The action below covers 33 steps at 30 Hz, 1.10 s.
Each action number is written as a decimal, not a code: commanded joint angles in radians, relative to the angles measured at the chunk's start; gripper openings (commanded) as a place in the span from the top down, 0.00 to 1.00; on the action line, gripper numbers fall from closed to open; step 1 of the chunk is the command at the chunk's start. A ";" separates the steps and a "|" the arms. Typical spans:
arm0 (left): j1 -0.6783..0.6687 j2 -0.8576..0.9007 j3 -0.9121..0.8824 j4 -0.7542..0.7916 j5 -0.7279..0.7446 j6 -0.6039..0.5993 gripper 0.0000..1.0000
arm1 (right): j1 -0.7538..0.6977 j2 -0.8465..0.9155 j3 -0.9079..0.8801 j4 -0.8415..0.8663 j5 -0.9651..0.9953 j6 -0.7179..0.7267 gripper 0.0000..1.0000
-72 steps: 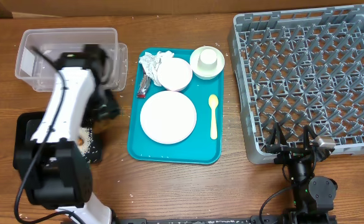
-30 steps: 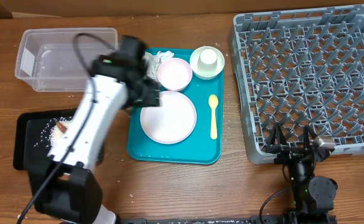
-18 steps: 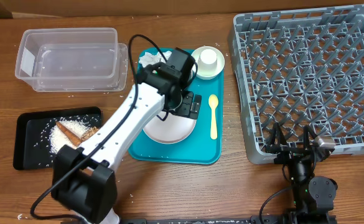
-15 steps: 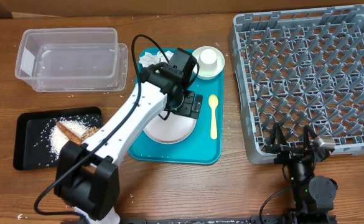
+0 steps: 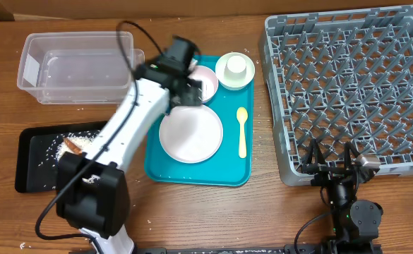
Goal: Sort waste into correct bins and load items into the dishwasher
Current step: 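Move the left gripper back over the white plate on the teal tray, then grasp the red snack wrapper with the left gripper and drop it into the clear bin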
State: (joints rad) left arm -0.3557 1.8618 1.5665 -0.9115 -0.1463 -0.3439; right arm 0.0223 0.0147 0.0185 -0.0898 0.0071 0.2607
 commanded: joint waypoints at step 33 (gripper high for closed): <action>0.088 0.245 0.020 0.135 -0.089 0.288 0.30 | 0.006 -0.012 -0.011 0.007 0.002 -0.006 0.00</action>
State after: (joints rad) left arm -0.2665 2.0705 1.5734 -0.7822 -0.2146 -0.0700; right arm 0.0223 0.0147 0.0185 -0.0898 0.0074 0.2607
